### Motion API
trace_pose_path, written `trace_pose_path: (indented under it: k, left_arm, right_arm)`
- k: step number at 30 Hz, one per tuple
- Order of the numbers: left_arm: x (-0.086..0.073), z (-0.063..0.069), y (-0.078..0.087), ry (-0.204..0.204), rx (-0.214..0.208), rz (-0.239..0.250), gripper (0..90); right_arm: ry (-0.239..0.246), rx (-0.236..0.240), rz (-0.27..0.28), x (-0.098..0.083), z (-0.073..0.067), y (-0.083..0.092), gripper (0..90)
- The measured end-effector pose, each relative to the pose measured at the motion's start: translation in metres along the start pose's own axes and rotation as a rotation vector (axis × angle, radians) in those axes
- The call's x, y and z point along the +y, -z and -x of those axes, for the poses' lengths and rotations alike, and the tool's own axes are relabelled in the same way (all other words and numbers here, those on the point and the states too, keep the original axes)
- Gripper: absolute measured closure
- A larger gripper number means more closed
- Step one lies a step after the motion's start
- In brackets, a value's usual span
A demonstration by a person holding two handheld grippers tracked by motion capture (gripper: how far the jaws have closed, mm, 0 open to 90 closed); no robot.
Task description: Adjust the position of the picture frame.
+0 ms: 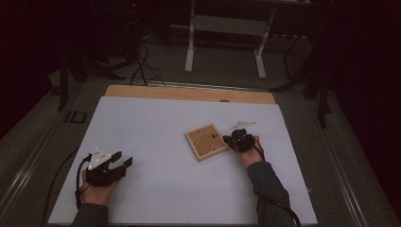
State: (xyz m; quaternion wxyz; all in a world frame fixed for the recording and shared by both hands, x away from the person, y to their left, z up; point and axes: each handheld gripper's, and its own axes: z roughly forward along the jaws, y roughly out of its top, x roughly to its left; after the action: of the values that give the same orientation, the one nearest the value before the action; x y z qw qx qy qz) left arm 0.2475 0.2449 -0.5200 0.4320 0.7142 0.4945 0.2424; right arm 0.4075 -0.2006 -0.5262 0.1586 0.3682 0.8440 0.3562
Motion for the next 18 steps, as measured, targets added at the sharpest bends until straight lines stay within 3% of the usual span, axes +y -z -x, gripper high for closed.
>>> trace_pose_path:
  k: [11, 16, 18]
  left_arm:
    - [0.000, 0.000, -0.001, -0.001, -0.001, -0.005, 48.6]
    - [0.000, 0.001, -0.003, 0.000, -0.006, -0.009, 48.6]
    - [0.000, 0.001, -0.004, -0.001, -0.007, -0.012, 48.6]
  right_arm:
    - [0.061, 0.026, -0.013, -0.003, -0.015, 0.003, 89.6]
    - [0.065, 0.038, -0.042, -0.009, -0.018, -0.002, 88.9]
    - [0.044, 0.048, -0.035, -0.010, -0.016, -0.003, 88.4]
